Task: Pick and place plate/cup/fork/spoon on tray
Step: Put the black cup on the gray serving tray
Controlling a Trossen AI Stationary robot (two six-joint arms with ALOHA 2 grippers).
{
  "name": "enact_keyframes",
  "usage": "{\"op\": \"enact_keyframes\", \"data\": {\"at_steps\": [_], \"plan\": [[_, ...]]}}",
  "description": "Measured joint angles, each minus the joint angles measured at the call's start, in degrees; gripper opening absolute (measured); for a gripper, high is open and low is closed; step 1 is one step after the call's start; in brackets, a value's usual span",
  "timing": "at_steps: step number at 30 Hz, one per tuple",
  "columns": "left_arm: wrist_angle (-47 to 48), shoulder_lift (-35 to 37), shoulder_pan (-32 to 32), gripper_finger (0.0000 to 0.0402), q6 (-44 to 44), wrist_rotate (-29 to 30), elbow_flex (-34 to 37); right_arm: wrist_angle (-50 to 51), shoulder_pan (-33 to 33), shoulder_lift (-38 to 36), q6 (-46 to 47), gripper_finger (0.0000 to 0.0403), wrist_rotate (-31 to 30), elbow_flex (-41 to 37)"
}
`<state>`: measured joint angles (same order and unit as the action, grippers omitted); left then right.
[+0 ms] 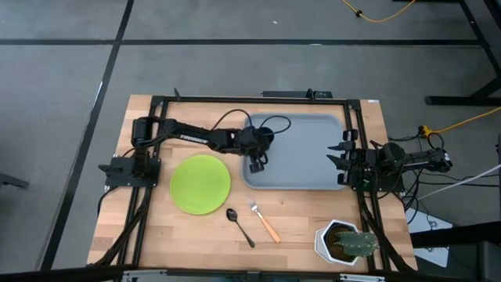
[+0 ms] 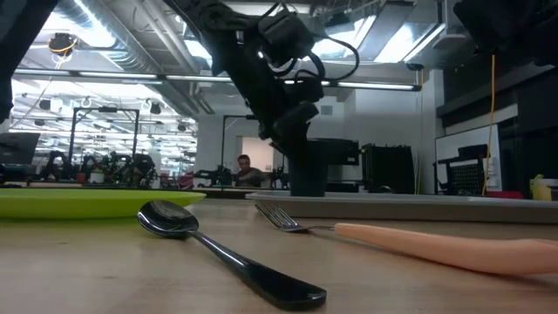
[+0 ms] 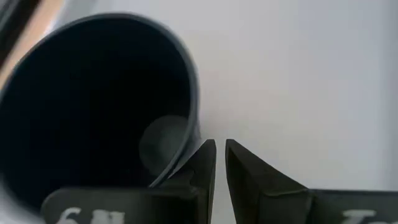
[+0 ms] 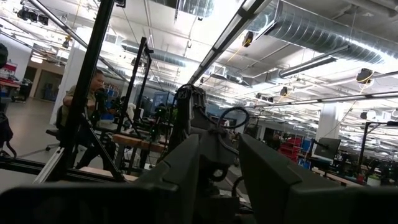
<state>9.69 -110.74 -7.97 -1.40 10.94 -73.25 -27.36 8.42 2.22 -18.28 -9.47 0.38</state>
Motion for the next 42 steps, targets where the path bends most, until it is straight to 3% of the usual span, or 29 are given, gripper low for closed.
{"op": "enact_keyframes", "data": {"at_steps": [12, 19, 23, 33, 42], "plan": [[0.08, 0.00, -4.39, 0.0030, 0.48, 5.23, 0.00, 0.09, 0.00, 0.00, 0.00, 0.0120, -0.02, 0.02], [3.16, 0.09, -4.17, 0.0030, -2.46, -1.96, 0.00, 0.20, 0.01, 0.00, 0.00, 0.0120, 0.00, 0.00], [-3.95, 0.11, -2.01, 0.0030, -2.24, -3.13, 0.00, 0.25, 0.01, 0.00, 0.00, 0.0120, -0.02, 0.02], [-24.96, -0.15, -0.30, 0.0030, 9.22, -1.16, 0.00, 0.27, 0.01, 0.00, 0.00, 0.0120, 0.00, 0.00], [-21.07, -0.81, -7.14, 0.0030, 14.05, -6.67, -9.44, 0.27, 0.01, 0.00, 0.00, 0.0120, 0.00, 0.01]]}}
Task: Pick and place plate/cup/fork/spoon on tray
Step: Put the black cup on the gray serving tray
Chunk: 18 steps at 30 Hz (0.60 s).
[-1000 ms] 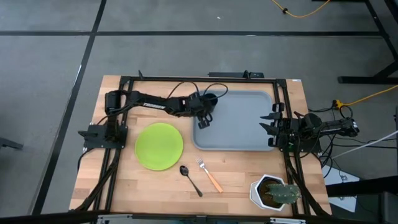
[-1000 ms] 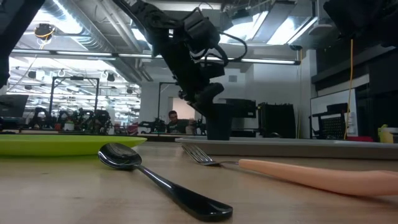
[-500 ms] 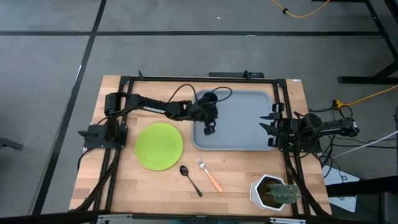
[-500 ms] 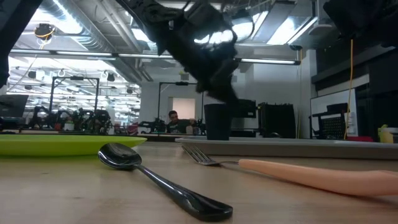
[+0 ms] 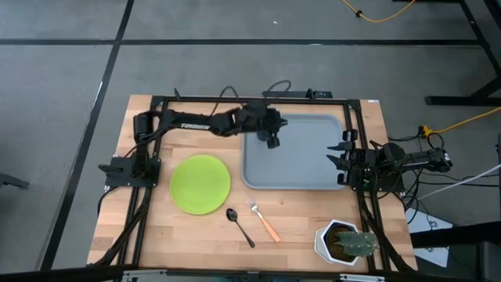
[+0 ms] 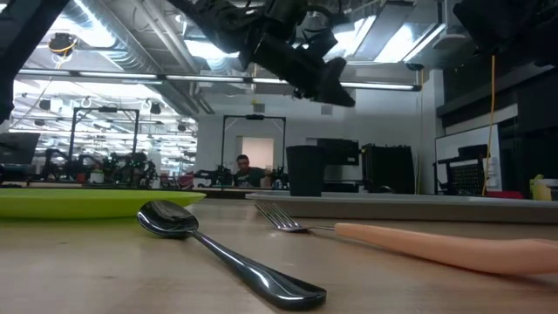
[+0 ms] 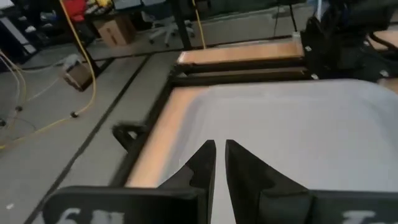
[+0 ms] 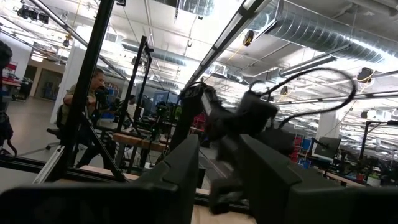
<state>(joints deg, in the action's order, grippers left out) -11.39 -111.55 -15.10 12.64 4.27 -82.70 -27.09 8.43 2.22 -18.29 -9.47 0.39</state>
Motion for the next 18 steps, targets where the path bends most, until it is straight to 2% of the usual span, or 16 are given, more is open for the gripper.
{"op": "enact_keyframes", "data": {"at_steps": [5, 9, 14, 18], "plan": [[9.25, -0.03, -2.02, 0.0030, 2.19, -1.47, -5.64, 0.00, 0.00, 0.00, -0.02, 0.0120, 0.00, 0.01], [14.96, -3.26, -3.21, 0.0030, 3.24, -3.36, -10.69, -0.01, 0.00, 0.00, -0.02, 0.0120, -0.02, -0.01], [23.94, -12.25, -4.19, 0.0030, 4.47, -5.34, -23.12, 0.19, -0.01, 0.02, -0.02, 0.0120, -0.02, -0.01], [30.71, -16.42, -4.03, 0.0030, 4.83, -5.47, -31.99, 0.61, 0.00, 0.02, -0.02, 0.0120, -0.02, 0.01]]}}
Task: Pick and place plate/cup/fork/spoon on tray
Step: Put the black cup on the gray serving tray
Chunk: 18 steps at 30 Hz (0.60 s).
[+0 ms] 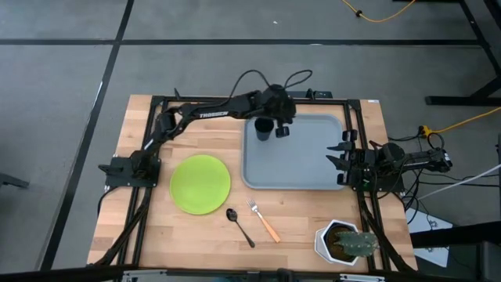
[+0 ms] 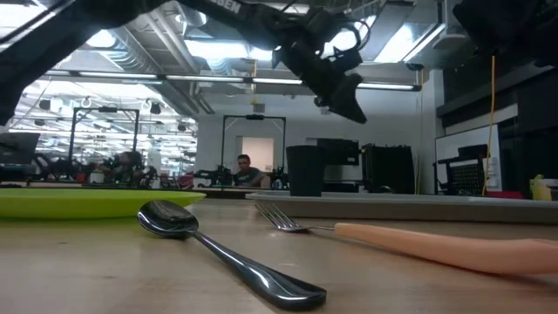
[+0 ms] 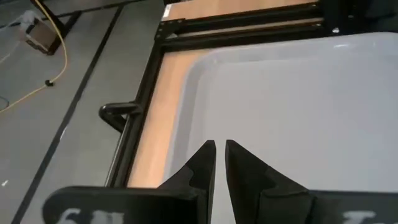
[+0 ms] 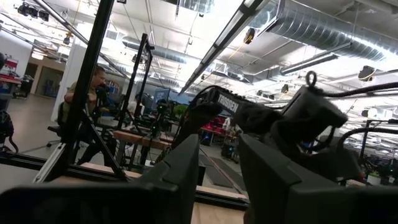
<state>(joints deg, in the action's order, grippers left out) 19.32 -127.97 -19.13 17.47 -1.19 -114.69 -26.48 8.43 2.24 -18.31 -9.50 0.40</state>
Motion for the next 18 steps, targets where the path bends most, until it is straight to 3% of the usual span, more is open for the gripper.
{"op": "enact_keyframes", "data": {"at_steps": [6, 18], "plan": [[8.67, -2.57, 0.00, 0.0030, 1.09, 0.16, -1.62, 0.22, 0.00, 0.00, 0.00, 0.0120, 0.01, -0.01], [14.51, -3.20, 1.20, 0.0030, 1.09, 4.63, -1.64, 1.18, -0.01, 0.00, -0.04, 0.0120, 0.02, -0.01]]}}
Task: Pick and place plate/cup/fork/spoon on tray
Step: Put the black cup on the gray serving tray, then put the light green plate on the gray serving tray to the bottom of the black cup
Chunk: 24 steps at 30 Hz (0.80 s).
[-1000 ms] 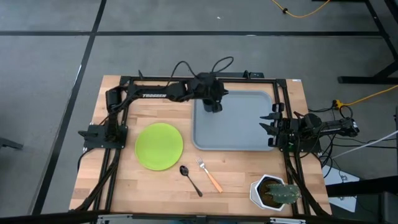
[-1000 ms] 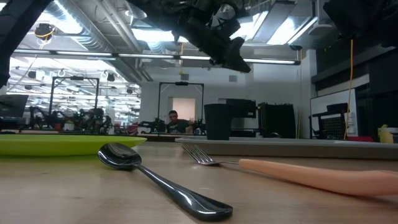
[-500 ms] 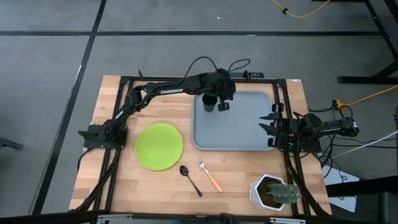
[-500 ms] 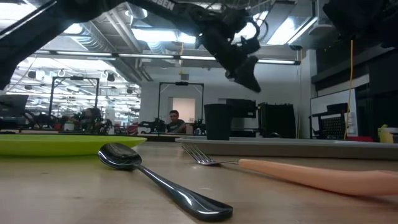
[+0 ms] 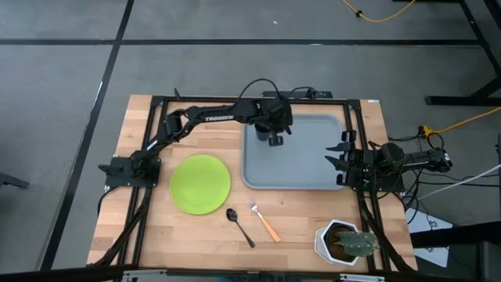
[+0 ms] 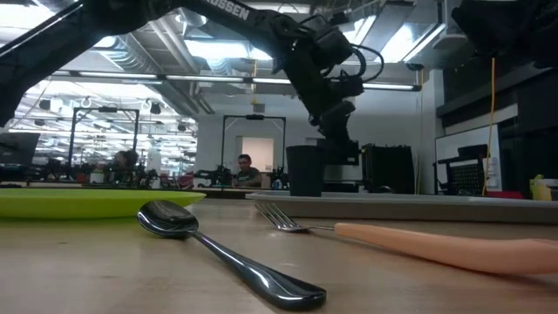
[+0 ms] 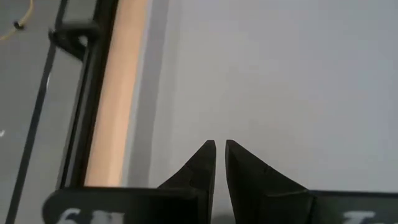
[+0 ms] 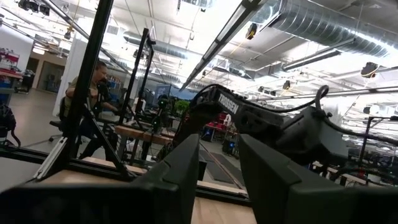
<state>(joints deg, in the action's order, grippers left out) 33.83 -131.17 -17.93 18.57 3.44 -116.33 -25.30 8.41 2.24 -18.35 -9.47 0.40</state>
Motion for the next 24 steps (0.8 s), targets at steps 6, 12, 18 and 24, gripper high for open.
{"op": "enact_keyframes", "data": {"at_steps": [6, 12, 18, 24], "plan": [[2.49, 0.02, 0.00, 0.0030, -0.02, 2.70, 0.01, 0.00, 0.01, 0.00, 0.02, 0.0120, 0.00, 0.00], [5.15, 0.02, -0.12, 0.0030, -0.03, 4.43, 0.01, 0.00, 0.00, 0.00, 0.02, 0.0120, 0.00, -0.01], [6.02, 0.02, -0.17, 0.0030, -0.05, 5.48, 0.01, 0.00, -0.01, 0.00, 0.02, 0.0120, 0.00, -0.01], [1.62, 0.03, -0.33, 0.0030, -0.02, 6.06, 0.01, 0.07, 0.01, 0.00, 0.02, 0.0120, 0.00, -0.01]]}}
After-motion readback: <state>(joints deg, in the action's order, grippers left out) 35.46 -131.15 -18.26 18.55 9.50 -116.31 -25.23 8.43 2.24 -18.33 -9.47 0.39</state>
